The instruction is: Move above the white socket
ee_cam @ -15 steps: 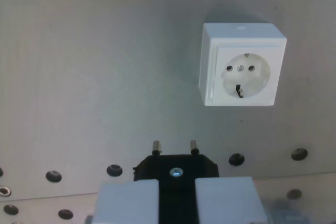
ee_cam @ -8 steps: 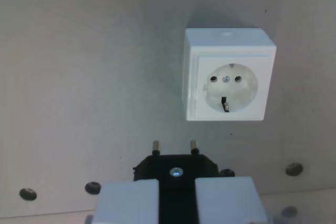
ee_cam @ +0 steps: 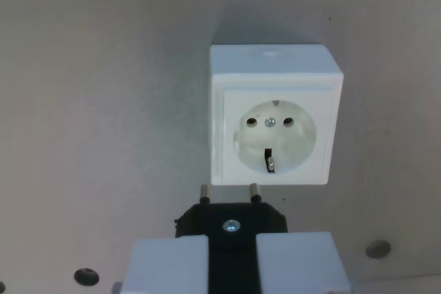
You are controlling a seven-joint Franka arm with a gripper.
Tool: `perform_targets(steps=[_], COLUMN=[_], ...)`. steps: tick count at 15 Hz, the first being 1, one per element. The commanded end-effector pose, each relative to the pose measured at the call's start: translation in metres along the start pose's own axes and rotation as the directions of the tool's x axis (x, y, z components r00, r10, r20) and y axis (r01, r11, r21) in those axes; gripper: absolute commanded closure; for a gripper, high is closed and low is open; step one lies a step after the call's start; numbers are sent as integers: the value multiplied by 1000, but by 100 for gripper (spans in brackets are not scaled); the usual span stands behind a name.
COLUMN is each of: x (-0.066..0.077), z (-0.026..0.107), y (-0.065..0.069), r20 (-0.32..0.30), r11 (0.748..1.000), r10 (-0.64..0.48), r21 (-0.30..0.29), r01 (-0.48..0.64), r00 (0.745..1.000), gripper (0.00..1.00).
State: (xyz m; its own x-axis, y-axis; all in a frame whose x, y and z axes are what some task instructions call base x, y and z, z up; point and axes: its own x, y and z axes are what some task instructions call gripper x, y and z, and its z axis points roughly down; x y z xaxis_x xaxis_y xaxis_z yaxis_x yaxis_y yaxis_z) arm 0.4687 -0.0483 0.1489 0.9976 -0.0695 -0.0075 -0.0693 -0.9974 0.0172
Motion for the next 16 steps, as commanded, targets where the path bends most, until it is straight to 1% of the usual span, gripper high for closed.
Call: perform_targets(steps=[1, 9, 16], x=[-5, -11, -13], z=[12, 31, 40], y=[8, 19, 23], r20=[-114, -121, -119], r11=[999, 999, 999], r10=[-20, -19, -15], r21=[-33, -36, -34], r01=[16, 15, 12], r00=[993, 992, 993], gripper=[100, 100, 100])
